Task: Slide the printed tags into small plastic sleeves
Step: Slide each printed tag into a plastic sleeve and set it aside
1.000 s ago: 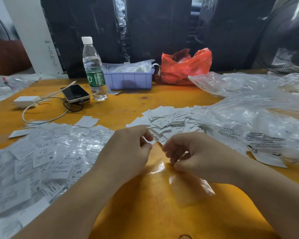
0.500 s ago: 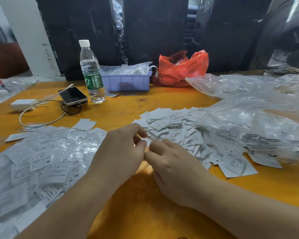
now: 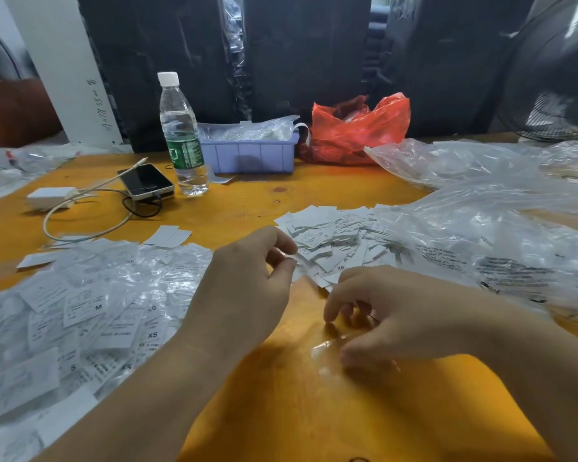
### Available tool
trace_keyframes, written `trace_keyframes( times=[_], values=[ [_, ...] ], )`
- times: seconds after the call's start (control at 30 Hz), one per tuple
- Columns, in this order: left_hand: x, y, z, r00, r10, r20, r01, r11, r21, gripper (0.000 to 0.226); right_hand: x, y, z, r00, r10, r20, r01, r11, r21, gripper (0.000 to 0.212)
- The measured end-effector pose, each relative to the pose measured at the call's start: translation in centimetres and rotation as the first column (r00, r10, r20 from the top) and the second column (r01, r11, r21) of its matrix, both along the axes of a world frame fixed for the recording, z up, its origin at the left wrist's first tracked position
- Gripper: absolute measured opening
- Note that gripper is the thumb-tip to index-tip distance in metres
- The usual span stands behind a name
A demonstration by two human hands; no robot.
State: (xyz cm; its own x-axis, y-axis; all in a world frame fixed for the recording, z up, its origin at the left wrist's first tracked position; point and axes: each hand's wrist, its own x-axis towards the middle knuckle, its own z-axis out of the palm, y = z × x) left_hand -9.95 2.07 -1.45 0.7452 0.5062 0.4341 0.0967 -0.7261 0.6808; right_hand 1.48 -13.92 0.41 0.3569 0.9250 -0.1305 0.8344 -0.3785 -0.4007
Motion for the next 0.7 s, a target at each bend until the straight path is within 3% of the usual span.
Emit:
trace_keyframes(
  times=[0.17,0.27,0.6,0.7],
  values=[
    [-0.11,-0.30,0.14,1.000,-0.028,0.003,0.028,0.999,-0.036,0.012,-0.45,0.74,-0.74,0.999,-0.022,0.033,0.018,0.995,0.101,0.007],
    [-0.19,-0.44,0.28,0.999,-0.045,0.021,0.047,0.996,-0.071,0.010,-0.65,0.80,-0.87,0.999,-0.048,0.012,0.045,0.987,0.154,0.005],
    [-0.22,-0.53,0.85,0.993,-0.067,0.102,0.084,0.981,-0.175,0.014,-0.38,1.12,-0.57,0.941,-0.215,-0.261,0.311,0.852,0.421,0.037],
    [-0.17,-0.67,0.96,0.988,-0.086,0.129,0.111,0.973,-0.200,0.015,-0.06,1.00,0.00,0.915,-0.211,-0.345,0.362,0.805,0.469,0.030]
  ],
)
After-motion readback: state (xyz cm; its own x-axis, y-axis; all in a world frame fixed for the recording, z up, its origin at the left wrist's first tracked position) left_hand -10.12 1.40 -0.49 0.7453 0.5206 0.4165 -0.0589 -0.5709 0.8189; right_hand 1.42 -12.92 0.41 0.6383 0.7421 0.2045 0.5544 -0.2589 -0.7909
